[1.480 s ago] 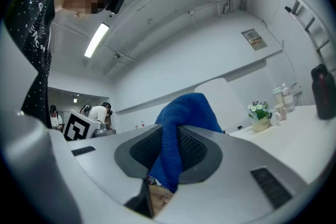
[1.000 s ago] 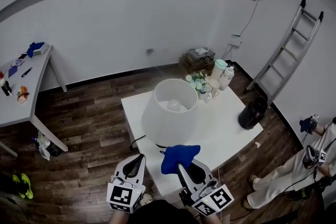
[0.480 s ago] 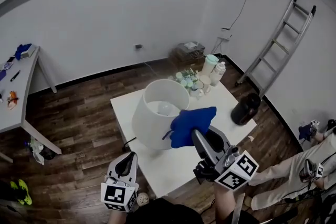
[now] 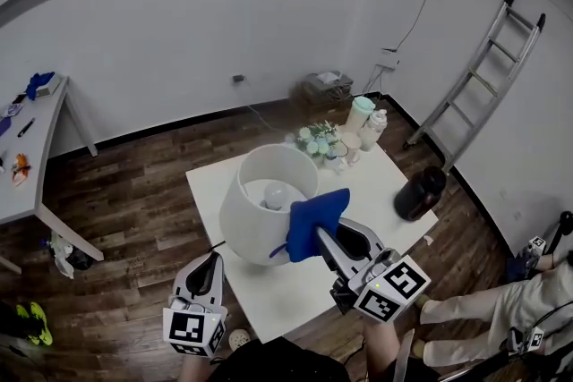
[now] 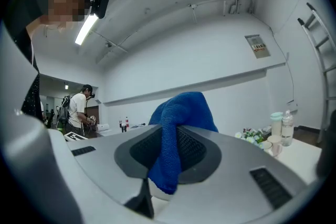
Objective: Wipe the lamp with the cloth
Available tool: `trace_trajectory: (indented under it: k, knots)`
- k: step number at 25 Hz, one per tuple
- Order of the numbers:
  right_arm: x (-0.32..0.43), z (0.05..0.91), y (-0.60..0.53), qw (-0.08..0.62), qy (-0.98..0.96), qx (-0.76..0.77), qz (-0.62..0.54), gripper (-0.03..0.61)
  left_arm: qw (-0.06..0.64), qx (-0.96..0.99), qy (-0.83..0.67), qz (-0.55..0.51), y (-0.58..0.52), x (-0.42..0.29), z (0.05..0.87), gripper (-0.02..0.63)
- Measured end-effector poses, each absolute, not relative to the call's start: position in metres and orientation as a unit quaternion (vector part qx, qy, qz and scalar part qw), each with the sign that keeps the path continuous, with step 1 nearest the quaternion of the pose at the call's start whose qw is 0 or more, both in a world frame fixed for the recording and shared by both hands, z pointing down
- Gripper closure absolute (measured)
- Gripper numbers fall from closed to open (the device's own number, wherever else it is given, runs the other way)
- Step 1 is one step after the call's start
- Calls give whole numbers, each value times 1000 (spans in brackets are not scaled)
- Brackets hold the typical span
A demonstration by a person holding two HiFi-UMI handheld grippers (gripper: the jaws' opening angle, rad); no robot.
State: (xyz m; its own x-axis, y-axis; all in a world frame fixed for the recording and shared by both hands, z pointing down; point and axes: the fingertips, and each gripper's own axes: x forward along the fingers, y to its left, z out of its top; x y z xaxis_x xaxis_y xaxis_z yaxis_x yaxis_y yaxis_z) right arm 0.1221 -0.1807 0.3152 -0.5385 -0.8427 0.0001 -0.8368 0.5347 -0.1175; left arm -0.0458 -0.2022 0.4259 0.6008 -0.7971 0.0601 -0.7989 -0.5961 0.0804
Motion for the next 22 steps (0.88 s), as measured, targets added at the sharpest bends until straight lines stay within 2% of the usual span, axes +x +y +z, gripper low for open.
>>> trace_trajectory:
  k: [15, 19, 22]
  knots:
    - [150, 432, -168, -45, 864, -472, -172, 503, 61, 889, -453, 20, -214, -43, 437, 603]
    - [157, 412, -168, -60, 877, -456, -141, 503, 61, 888, -456, 19, -215, -44, 437, 603]
    - [173, 360, -179, -16, 891, -441, -103, 503, 59, 888, -456, 19, -214, -45, 435, 603]
